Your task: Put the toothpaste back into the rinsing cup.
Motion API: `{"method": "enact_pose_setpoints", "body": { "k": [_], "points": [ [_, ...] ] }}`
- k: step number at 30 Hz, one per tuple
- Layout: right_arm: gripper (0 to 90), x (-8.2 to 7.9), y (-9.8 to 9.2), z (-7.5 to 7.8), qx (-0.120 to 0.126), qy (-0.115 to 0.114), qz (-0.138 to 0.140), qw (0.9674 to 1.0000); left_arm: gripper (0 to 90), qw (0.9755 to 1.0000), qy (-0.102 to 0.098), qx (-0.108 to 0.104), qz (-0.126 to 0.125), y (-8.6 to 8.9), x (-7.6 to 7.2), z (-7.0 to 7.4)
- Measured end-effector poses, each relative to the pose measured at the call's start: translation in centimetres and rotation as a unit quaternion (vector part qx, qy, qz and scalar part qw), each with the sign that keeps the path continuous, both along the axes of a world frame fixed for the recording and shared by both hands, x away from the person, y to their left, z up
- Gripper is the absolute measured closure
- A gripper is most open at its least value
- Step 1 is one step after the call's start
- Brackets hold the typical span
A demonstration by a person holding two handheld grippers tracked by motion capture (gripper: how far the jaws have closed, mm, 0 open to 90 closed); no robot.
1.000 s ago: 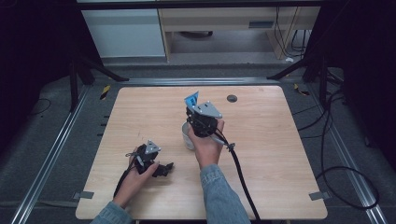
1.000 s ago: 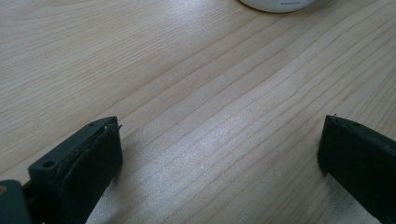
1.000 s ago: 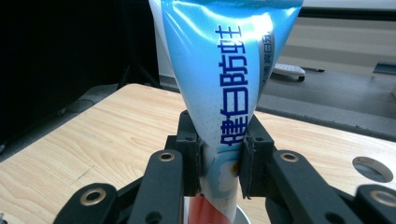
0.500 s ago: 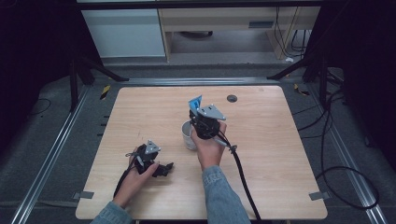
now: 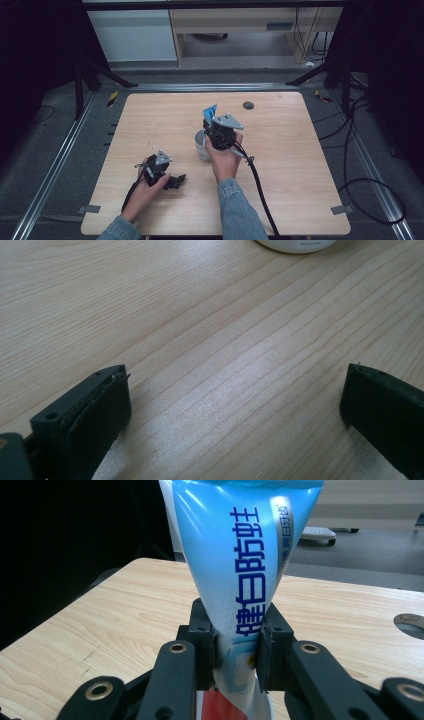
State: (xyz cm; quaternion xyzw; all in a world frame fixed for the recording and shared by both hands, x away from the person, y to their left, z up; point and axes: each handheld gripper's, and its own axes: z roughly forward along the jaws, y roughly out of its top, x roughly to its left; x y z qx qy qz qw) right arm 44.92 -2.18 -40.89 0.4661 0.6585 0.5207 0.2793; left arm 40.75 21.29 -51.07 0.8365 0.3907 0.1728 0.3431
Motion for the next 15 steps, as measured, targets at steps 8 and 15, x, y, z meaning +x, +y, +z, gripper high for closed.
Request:
{"method": "enact_pose_setpoints", "body": {
  "k": [8,15],
  "points": [
    [73.0,0.07,-0.05,-0.37,0.007,0.008,0.005,0.9999,0.0,1.0000,0.000,0.000,0.000,0.00,0.00,0.00],
    [72.9,0.17,-0.08,-0.49,0.015,0.012,0.009,0.9998,0.0,1.0000,0.000,0.000,0.000,0.00,0.01,0.00]
  ]
}}
